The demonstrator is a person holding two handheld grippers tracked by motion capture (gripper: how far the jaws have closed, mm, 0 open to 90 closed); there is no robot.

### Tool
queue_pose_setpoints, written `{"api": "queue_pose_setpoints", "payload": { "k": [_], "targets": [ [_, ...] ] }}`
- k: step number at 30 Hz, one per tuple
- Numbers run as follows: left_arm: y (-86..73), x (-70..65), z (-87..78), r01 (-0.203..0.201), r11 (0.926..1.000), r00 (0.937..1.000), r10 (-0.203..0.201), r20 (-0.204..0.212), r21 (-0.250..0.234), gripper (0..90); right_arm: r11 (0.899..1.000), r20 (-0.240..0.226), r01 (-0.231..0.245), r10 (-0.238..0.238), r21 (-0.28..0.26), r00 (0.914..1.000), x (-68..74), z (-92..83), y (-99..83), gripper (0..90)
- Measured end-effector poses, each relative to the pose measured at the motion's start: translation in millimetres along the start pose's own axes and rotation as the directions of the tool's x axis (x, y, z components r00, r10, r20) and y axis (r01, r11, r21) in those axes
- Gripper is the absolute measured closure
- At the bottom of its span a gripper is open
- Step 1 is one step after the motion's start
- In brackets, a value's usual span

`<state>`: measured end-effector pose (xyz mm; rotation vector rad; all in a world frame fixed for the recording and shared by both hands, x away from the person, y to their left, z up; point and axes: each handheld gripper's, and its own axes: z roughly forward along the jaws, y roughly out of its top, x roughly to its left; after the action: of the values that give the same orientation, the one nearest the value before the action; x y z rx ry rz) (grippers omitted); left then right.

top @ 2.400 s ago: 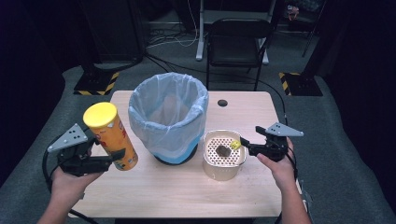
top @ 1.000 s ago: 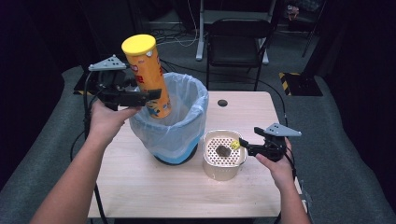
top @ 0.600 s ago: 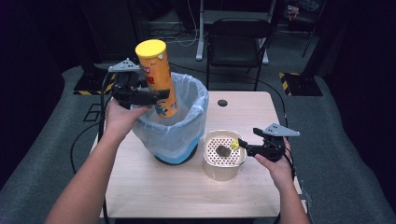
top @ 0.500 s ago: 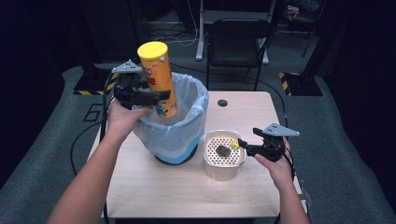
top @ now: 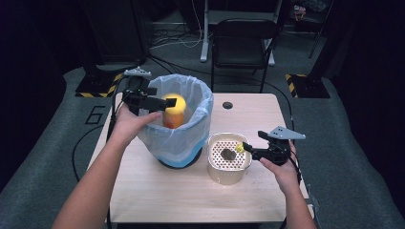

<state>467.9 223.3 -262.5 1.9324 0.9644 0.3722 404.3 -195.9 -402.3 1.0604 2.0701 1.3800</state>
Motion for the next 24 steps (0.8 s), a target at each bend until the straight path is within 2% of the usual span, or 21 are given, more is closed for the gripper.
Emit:
{"api": "queue_pose_setpoints", "payload": {
  "k": [2, 4, 6, 9, 14, 21, 24],
  "targets": [
    [-2.9, 0.6, -2.5, -0.023, 0.9997, 0.9994, 0.023, -0.024, -0.008, 7.4, 1.0, -0.002, 0.002, -0.002, -0.002, 1.0, 0.3, -0.4, 0.3, 20.5],
    [-4.4, 4.7, -6.9, 0.002, 0.9998, 1.0, -0.002, -0.001, -0.021, 7.4, 1.0, -0.002, 0.003, -0.003, -0.002, 1.0, 0.8, 0.1, 0.4, 20.6],
    [-6.1, 5.2, -12.6, -0.006, 0.9994, 0.9998, 0.006, -0.017, -0.035, 7.5, 1.0, -0.003, 0.002, -0.002, 0.001, 1.0, 1.1, 0.6, 0.1, 20.5],
    [-9.4, 6.9, -24.4, -0.016, 0.999, 0.9999, 0.015, -0.008, -0.043, 8.4, 1.0, -0.004, 0.004, -0.004, 0.003, 1.0, 1.4, 0.5, -0.2, 20.5],
    [-20.1, 13.1, -51.7, -0.007, 0.9958, 0.9999, 0.007, 0.009, -0.091, 14.7, 1.0, -0.001, 0.003, -0.003, 0.002, 1.0, 0.7, -0.3, -0.5, 20.6],
    [-40.6, 17.3, -80.6, -0.008, 0.9953, 0.9992, 0.012, 0.039, -0.097, 26.1, 1.0, 0.003, 0.002, -0.002, 0.001, 1.0, 2.1, -1.2, 0.3, 20.5],
    [-49.7, 18.6, -90.6, -0.003, 0.995, 0.9984, 0.008, 0.056, -0.1, 27.5, 1.0, 0.001, 0.008, -0.008, 0.004, 1.0, 2.4, -1.1, -0.1, 20.5]
  ]
}}
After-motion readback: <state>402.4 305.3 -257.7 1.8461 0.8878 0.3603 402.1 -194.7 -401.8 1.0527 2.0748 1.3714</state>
